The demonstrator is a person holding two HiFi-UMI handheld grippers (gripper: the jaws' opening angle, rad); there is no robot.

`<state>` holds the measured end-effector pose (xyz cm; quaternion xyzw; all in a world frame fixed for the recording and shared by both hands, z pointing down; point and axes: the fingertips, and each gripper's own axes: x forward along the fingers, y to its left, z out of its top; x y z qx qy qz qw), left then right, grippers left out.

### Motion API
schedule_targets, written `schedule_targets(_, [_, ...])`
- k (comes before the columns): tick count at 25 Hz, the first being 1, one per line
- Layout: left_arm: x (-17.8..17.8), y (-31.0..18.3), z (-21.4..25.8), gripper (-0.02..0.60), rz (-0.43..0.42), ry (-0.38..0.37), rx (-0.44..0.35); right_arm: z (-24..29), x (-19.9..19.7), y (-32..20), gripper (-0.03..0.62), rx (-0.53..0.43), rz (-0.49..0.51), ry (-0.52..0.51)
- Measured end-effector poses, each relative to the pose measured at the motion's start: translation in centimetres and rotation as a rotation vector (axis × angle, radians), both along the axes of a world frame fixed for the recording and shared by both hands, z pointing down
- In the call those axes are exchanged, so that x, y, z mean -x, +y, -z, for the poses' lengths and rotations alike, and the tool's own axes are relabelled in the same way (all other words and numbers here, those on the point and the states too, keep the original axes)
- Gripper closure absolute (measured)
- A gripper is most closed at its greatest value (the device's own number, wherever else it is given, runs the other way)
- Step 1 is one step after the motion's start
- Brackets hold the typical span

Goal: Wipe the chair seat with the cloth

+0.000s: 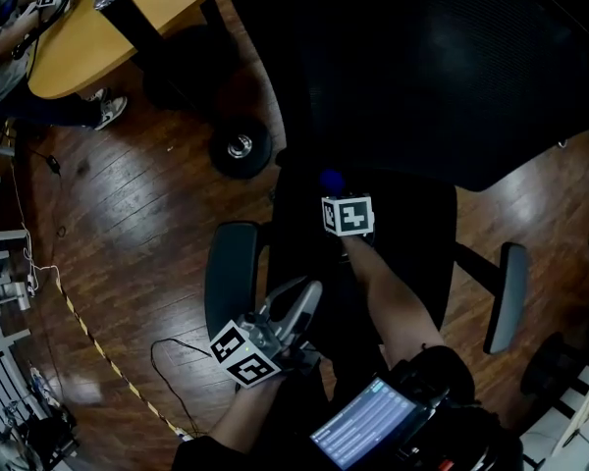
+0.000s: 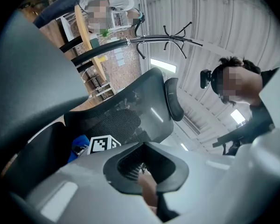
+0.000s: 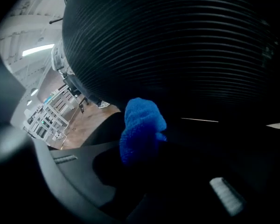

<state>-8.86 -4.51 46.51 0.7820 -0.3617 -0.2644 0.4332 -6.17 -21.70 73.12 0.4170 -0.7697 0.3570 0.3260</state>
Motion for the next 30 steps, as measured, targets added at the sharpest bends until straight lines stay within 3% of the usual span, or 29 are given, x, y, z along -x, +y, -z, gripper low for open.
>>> schedule_targets(10, [-2.3, -0.1, -0.6, 0.591, -0.07, -0.023, -0.012, 0.6, -22.7, 1.2, 0.549, 0.0, -0.256, 0.188])
schedule_targets(15, [-3.6, -0.7, -0.8, 0.591, -0.091, -0.042, -0.007, 1.4, -28.6, 2.1, 0.549, -0.005, -0.339, 0.197])
schedule_targets(24, [-4.0, -0.7, -0.3, 0.591, -0.09, -0.05, -0.008, 1.3, -29.1, 2.0, 0.549, -0.019, -0.376, 0.175])
schedule_targets(27, [-3.1, -0.6, 0.2, 0.591, -0.071, -0.043, -0.015, 1.7, -24.5, 2.3, 0.549, -0.002, -0.32, 0.119])
schedule_targets(30, [-2.1, -0.4, 1.0, 0.591, -0.045, -0.035, -0.024, 1.9, -16.3, 3.3, 0.549, 0.012, -0.198, 0.038])
